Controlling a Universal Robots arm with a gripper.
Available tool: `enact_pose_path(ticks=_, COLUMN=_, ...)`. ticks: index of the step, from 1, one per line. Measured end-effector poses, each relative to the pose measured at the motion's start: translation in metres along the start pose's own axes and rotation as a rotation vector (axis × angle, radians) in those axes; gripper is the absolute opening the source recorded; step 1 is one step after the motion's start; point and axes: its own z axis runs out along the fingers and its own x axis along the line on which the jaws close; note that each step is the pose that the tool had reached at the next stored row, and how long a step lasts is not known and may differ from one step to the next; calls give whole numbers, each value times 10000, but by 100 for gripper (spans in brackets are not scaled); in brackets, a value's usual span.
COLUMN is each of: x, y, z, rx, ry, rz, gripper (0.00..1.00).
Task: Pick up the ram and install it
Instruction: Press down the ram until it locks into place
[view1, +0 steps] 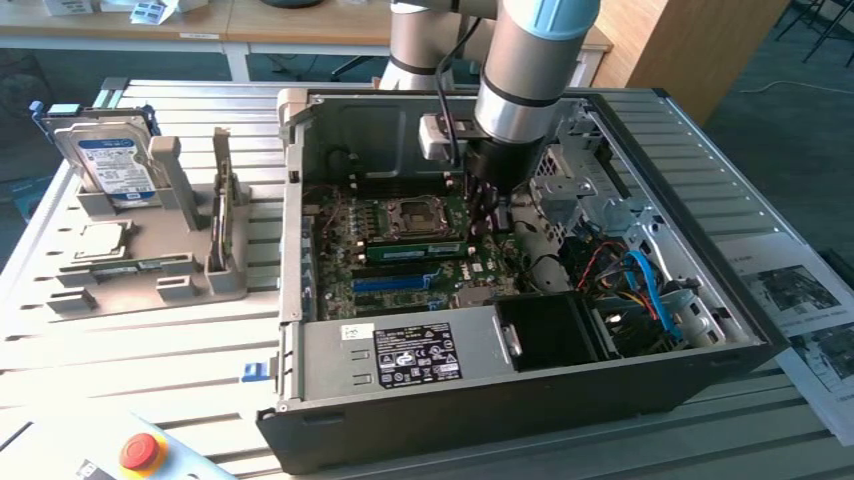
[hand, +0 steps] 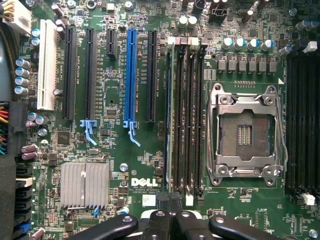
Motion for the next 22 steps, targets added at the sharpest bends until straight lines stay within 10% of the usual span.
enact_pose_path(ticks=22, x=-23, y=-1, z=44, rx=-1, ry=3, rz=-1, gripper=11)
